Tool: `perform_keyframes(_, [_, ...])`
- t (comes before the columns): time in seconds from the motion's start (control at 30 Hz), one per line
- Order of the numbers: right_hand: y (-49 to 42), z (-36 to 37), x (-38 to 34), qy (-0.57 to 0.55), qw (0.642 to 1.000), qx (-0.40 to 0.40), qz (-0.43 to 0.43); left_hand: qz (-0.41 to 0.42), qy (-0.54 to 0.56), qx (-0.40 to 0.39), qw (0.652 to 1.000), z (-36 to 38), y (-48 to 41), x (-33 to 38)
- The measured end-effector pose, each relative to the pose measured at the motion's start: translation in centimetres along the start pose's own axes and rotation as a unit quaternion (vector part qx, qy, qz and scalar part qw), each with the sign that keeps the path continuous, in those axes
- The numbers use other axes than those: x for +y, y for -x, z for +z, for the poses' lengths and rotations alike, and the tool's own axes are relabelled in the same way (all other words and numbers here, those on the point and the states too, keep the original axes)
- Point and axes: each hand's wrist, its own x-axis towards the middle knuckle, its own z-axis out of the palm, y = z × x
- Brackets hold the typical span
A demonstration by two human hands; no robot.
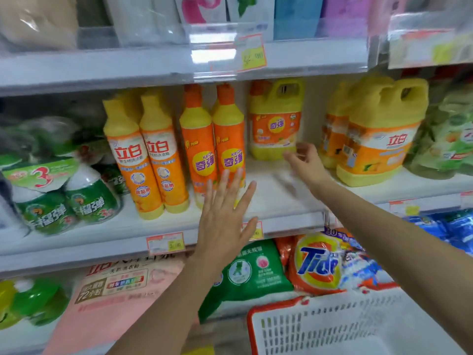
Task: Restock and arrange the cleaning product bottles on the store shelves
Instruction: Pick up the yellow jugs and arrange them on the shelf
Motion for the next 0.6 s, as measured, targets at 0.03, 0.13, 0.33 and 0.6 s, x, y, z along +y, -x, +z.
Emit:
perform_keyframes(0.03, [-1.4,-0.2,0.3,0.004,1.000,-0.004,0.019,-0.006,-0.012,-0.003,1.000,0.7,-0.2,0.0])
perform_keyframes(0.13, [-5.4,-0.2,1.2,-0.006,0.999,-0.008,0.043,-0.014,-0.045,0.009,0.999,2.1,-0.4,0.2])
perform_keyframes(0.33, [-10.7,0.5,2.2,-0.049,0.996,-0.010,0.075,-0.018,-0.080,0.031,0.996,3.2,-0.6,0.3])
perform_keyframes(0.6, [-11.1,1.0,2.9,0.066,0.997,0.030,0.030,-0.024,-0.088,0.030,0.995,3.3,-0.5,0.4])
